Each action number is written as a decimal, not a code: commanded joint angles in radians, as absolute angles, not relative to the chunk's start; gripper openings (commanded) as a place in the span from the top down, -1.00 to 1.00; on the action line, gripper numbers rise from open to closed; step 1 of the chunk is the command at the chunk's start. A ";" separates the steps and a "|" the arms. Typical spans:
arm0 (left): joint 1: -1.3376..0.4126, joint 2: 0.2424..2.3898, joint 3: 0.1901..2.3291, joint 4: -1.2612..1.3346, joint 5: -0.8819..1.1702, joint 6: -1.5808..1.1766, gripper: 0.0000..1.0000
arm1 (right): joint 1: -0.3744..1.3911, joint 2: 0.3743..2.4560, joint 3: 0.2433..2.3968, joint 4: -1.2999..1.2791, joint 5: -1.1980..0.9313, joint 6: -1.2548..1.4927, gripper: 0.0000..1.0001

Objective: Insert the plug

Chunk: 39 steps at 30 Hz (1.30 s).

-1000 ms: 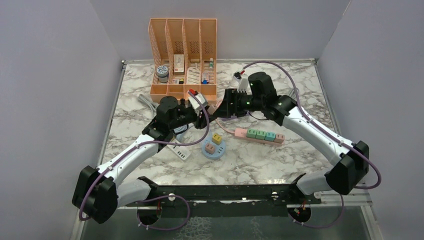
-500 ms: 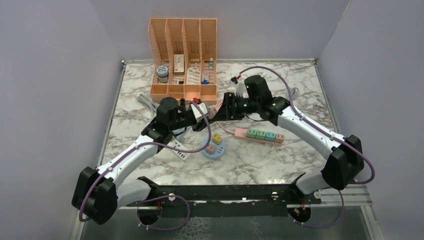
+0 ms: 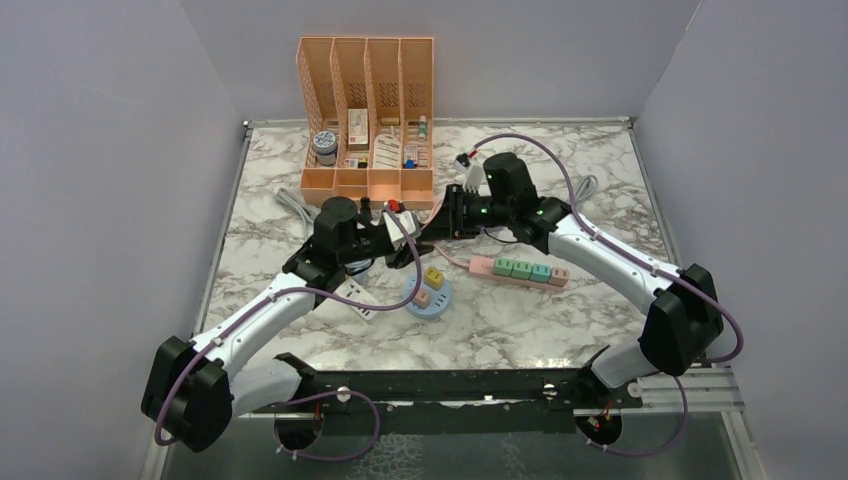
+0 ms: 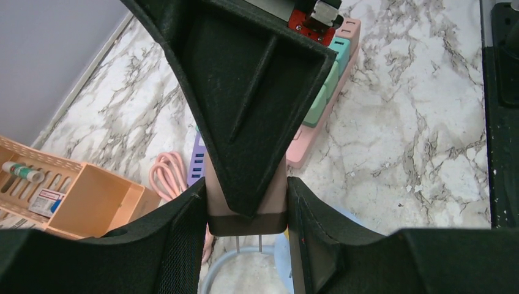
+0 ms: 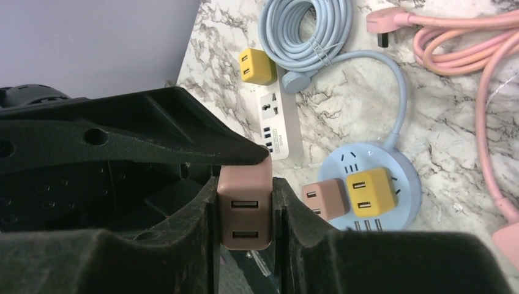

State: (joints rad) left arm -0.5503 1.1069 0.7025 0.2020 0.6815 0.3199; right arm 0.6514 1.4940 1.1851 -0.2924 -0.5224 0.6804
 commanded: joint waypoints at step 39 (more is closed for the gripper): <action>-0.509 0.770 1.096 -0.187 -0.528 -0.267 -0.99 | 1.144 2.024 1.618 -0.402 0.054 0.323 0.98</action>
